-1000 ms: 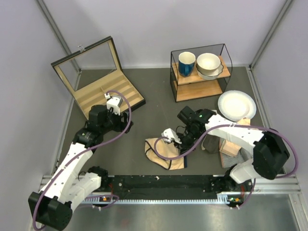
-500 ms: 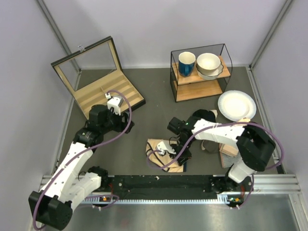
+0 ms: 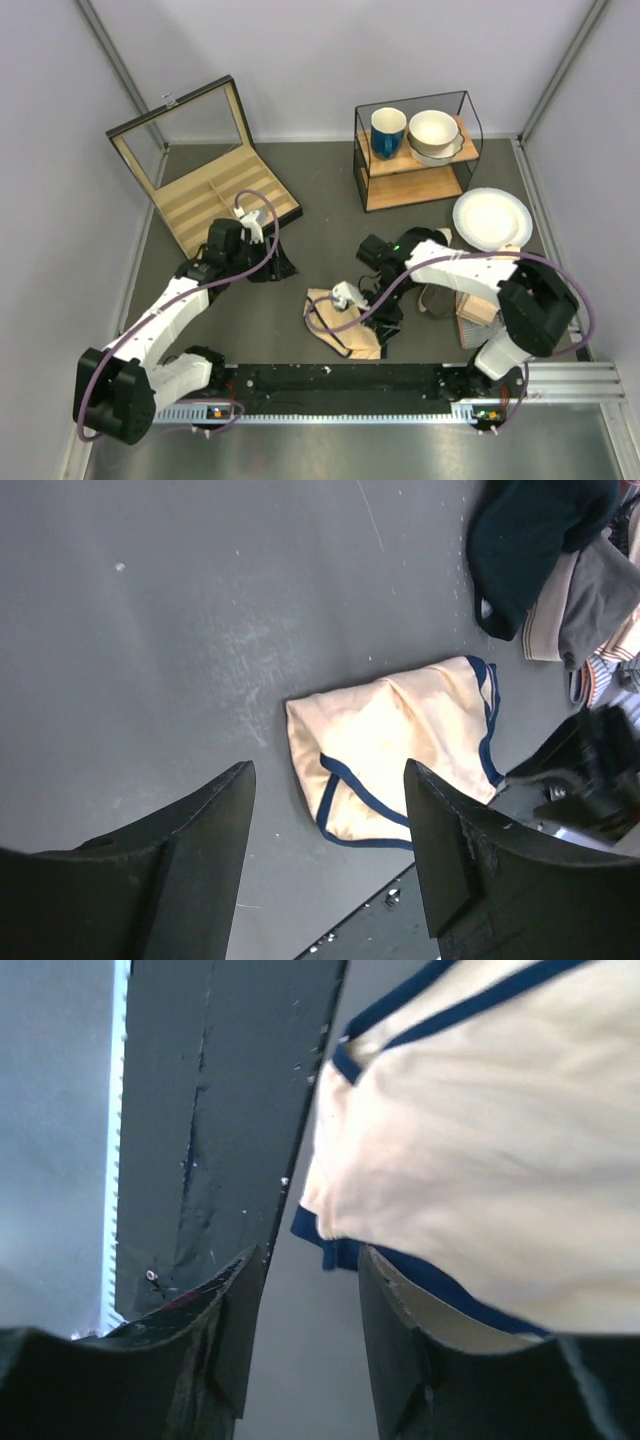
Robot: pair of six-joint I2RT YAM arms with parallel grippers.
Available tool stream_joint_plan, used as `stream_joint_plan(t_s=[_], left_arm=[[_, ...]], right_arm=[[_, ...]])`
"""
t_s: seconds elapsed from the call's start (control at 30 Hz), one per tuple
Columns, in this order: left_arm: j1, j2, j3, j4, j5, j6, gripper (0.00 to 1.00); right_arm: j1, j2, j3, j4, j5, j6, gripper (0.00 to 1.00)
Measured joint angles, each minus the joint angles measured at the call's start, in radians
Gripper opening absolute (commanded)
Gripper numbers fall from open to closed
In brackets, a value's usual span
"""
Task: Roll the underwear
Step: Fold the underwear at the center of the board.
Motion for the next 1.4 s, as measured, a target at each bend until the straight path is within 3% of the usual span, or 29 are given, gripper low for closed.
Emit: stream_joint_plan(t_s=[0.17, 0.37, 0.63, 1.07, 1.17, 1.23, 1.3, 1.4], left_arm=[[-0.033, 0.016, -0.024, 0.042, 0.008, -0.08, 0.62], [-0.112, 0.114, -0.049, 0.159, 0.005, -0.152, 0.55], [-0.166, 0.233, -0.067, 0.227, -0.011, -0.18, 0.46], [-0.188, 0.351, -0.072, 0.289, 0.01, -0.18, 0.28], [-0.192, 0.355, -0.079, 0.294, 0.016, -0.177, 0.16], [-0.193, 0.355, -0.085, 0.302, 0.017, -0.177, 0.01], [-0.193, 0.355, -0.09, 0.309, 0.016, -0.177, 0.0], [-0.193, 0.352, -0.105, 0.322, 0.013, -0.176, 0.0]], right_arm=[[-0.193, -0.061, 0.086, -0.013, -0.05, 0.037, 0.46], [-0.364, 0.029, 0.148, 0.08, -0.05, 0.176, 0.46], [-0.375, 0.188, 0.15, 0.144, 0.022, 0.284, 0.46], [-0.372, 0.251, 0.151, 0.146, -0.041, 0.327, 0.46], [-0.368, 0.268, 0.153, 0.145, -0.051, 0.333, 0.36], [-0.365, 0.282, 0.155, 0.142, -0.059, 0.334, 0.22], [-0.363, 0.294, 0.159, 0.142, -0.062, 0.338, 0.08], [-0.362, 0.301, 0.165, 0.139, -0.063, 0.343, 0.0]])
